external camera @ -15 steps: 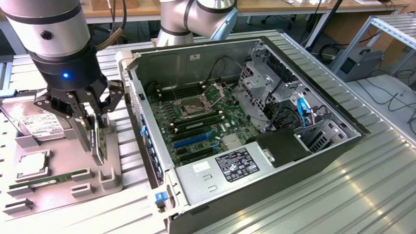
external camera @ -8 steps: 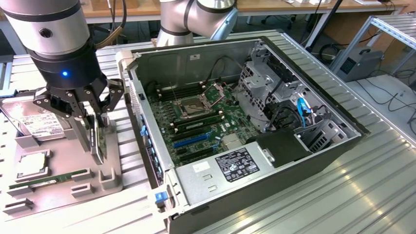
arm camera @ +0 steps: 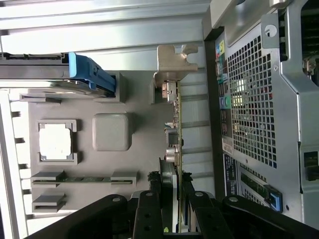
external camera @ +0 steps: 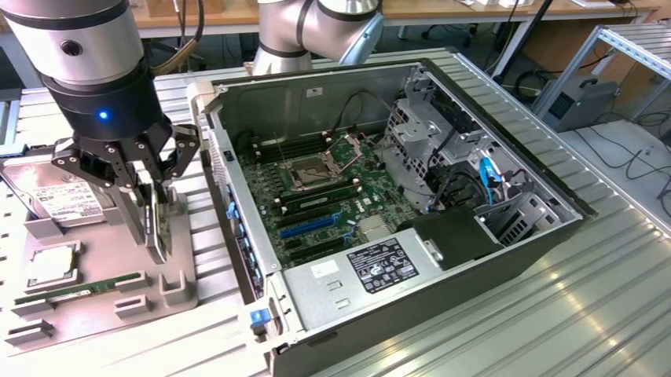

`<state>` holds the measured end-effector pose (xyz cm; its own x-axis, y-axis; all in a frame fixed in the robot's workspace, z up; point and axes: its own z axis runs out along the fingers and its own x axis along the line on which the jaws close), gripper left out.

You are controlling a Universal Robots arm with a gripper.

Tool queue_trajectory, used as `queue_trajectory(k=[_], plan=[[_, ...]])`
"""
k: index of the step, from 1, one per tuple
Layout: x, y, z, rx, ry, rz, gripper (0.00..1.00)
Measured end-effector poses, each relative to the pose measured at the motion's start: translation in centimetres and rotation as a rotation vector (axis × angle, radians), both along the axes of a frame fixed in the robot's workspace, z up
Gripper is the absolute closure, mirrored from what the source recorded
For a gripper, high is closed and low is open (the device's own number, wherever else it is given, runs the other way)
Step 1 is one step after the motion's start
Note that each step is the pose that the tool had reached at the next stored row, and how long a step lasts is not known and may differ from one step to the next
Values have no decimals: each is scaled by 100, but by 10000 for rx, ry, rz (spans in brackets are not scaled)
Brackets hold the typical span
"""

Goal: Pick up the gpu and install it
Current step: 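Pick up the gpu and move the gpu toward the slot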

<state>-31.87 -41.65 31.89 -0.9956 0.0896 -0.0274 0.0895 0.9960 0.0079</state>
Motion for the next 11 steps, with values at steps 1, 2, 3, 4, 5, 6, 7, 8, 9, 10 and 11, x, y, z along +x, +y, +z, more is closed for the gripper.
queue_trajectory(k=[1,2,3,4,5,6,7,8,9,10,11], plan=[[0,0,5,-1,1,0,73],[0,0,10,0,1,0,73],[0,0,16,0,-1,0,73],[0,0,20,0,0,0,73],[0,0,32,-1,1,0,73],[0,0,62,0,0,0,73],[0,0,106,0,0,0,73],[0,0,129,0,0,0,73],[0,0,145,0,0,0,73],[0,0,153,0,1,0,73],[0,0,171,0,0,0,73]])
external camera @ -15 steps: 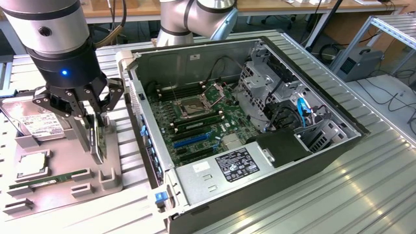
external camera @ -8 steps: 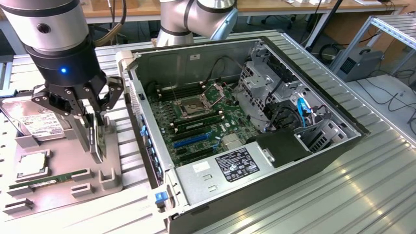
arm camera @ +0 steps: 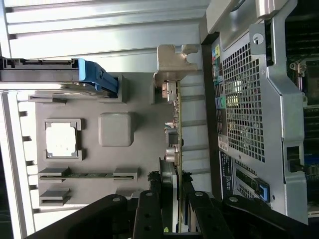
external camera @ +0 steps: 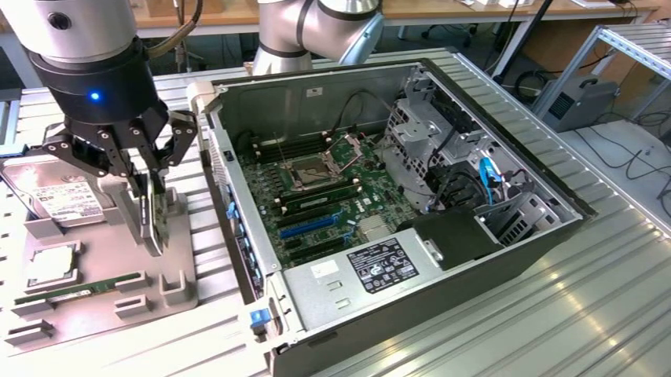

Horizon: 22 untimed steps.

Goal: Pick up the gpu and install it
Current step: 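Pick up the gpu and move the gpu toward the slot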

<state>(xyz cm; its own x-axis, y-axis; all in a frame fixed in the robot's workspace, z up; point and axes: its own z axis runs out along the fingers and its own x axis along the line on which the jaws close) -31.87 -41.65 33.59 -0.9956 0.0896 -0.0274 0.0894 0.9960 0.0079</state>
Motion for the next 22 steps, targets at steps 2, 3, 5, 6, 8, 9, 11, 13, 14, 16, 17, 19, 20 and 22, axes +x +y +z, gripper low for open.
queue_trajectory(k=[2,3,5,6,8,9,11,13,14,16,17,19,20,22], plan=[[0,0,63,0,0,0,73],[0,0,90,0,-1,0,73],[0,0,157,0,0,0,73],[0,0,195,0,0,0,73],[0,0,225,0,0,0,73],[0,0,236,0,0,0,73],[0,0,244,0,0,1,73],[0,0,253,0,0,-1,73],[0,0,257,0,-1,-1,73],[0,0,266,0,-1,0,73],[0,0,270,0,-1,0,73],[0,0,279,0,0,0,73],[0,0,284,0,0,0,73],[0,0,294,0,0,0,73]])
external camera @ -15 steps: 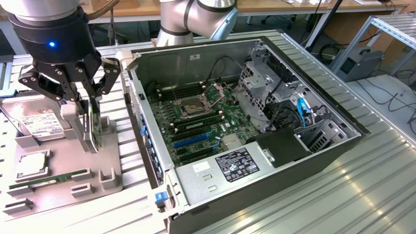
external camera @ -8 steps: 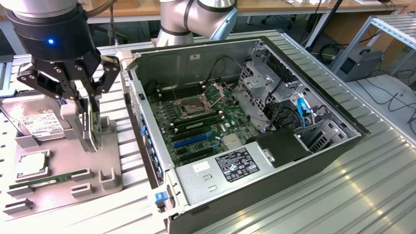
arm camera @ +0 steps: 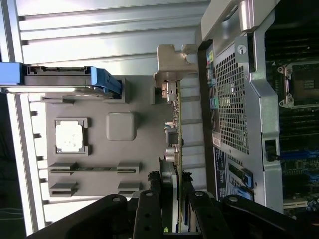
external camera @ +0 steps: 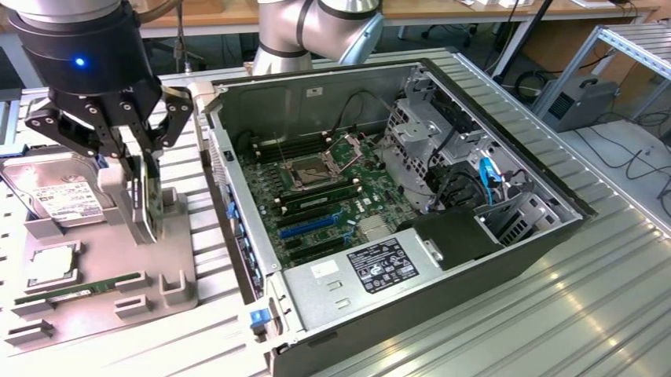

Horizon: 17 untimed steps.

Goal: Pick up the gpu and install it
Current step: 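Pick up the gpu and move the gpu toward the slot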

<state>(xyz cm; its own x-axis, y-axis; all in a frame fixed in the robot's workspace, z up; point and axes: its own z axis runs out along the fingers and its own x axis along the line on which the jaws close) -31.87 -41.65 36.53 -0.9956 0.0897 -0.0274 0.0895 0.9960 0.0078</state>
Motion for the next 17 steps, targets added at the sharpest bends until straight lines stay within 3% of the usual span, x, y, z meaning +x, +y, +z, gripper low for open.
queue_trajectory(k=[17], plan=[[0,0,78,0,0,0,73]])
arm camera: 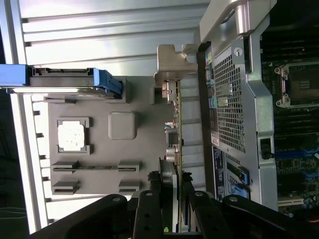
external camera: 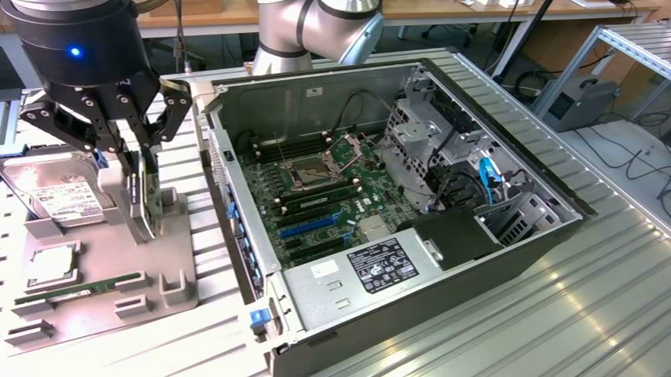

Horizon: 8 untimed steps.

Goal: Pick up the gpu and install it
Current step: 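Pick up the gpu and move the gpu toward the slot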

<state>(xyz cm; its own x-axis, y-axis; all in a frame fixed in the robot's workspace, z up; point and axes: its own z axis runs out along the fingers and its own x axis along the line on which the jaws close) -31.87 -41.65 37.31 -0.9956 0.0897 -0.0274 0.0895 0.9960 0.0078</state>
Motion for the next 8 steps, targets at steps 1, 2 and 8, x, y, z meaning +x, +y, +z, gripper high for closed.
queue_trajectory(k=[1,2,8], plan=[[0,0,4,0,0,0,73],[0,0,9,0,0,0,73],[0,0,35,0,0,0,73]])
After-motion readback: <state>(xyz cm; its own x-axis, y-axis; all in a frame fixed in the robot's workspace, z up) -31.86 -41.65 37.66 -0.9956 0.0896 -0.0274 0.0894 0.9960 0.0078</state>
